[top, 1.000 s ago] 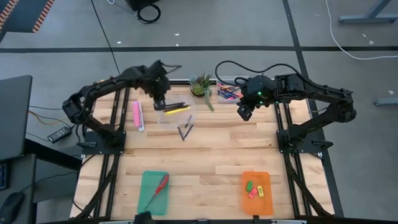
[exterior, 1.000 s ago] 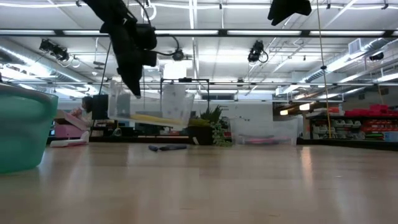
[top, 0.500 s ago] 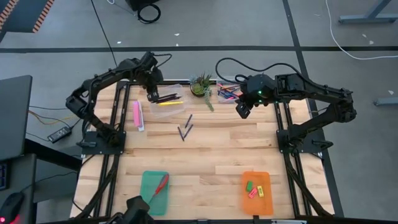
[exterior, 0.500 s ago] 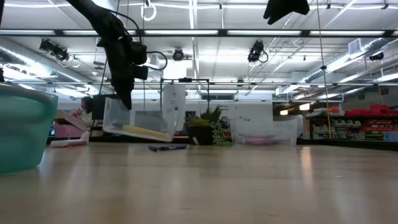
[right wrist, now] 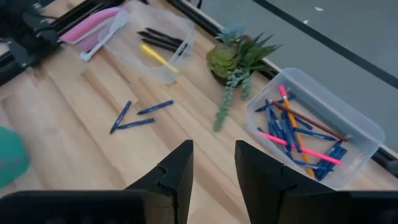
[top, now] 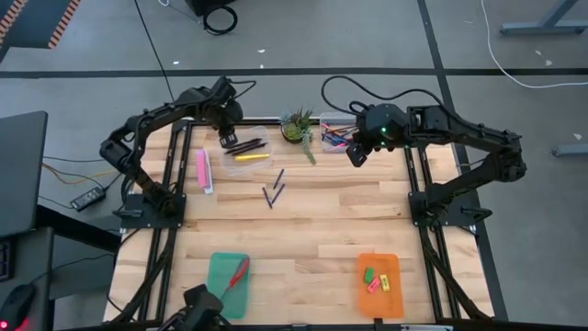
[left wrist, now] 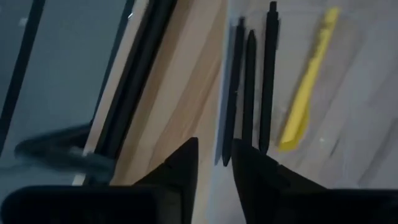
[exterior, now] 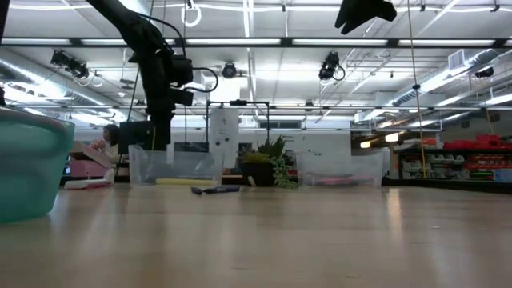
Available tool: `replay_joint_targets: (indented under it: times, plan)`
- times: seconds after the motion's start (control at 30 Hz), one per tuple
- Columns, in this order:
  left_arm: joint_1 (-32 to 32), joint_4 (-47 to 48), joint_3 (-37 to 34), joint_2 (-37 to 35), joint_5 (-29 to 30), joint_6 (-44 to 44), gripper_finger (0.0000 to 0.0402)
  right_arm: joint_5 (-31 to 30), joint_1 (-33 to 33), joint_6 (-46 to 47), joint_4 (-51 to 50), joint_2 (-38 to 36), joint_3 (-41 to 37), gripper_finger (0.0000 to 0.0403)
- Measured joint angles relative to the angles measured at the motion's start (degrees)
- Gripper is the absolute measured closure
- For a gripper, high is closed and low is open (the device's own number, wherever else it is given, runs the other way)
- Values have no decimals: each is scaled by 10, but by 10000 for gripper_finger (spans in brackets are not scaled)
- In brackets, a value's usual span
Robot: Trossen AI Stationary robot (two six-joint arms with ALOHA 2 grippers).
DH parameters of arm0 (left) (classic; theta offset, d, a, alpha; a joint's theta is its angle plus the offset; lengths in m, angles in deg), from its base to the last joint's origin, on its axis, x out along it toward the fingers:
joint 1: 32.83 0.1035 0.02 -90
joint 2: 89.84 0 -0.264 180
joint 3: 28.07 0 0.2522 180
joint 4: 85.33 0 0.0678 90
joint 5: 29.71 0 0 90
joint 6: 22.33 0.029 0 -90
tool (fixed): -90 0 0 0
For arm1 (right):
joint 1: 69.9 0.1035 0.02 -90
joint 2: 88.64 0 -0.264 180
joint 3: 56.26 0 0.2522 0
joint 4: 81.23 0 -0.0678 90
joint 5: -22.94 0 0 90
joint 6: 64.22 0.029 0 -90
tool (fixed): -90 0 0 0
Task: Sort crayons/erasers/pens/pencils in bins
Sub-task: Move the center transparent bin on the top left of the table
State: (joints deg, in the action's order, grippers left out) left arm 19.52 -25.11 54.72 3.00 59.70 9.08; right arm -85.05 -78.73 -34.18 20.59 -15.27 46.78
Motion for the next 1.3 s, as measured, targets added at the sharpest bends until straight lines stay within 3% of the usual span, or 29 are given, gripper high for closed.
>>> replay_joint_targets:
  times: [0.23,0.4,0.6,0.8,0.97,1.17,1.3]
  plan:
    - [-23,25,0,-73,21,-92,258,0,-26,0,2,0,0,278]
    - [-81,66,0,-138,-23,-182,254,0,-36,0,5,0,0,278]
    - [-181,85,0,-132,-56,-258,280,0,-35,-2,15,0,0,278]
    - [-247,157,-2,-75,-40,-315,310,0,-25,-3,16,0,0,278]
    - [-253,200,-42,-52,-56,-353,347,0,-6,-3,16,0,0,278]
    - [-255,153,-96,-51,-77,-418,393,0,21,11,16,0,0,278]
    - [-252,103,-108,-50,-56,-450,391,-17,30,14,23,3,-6,278]
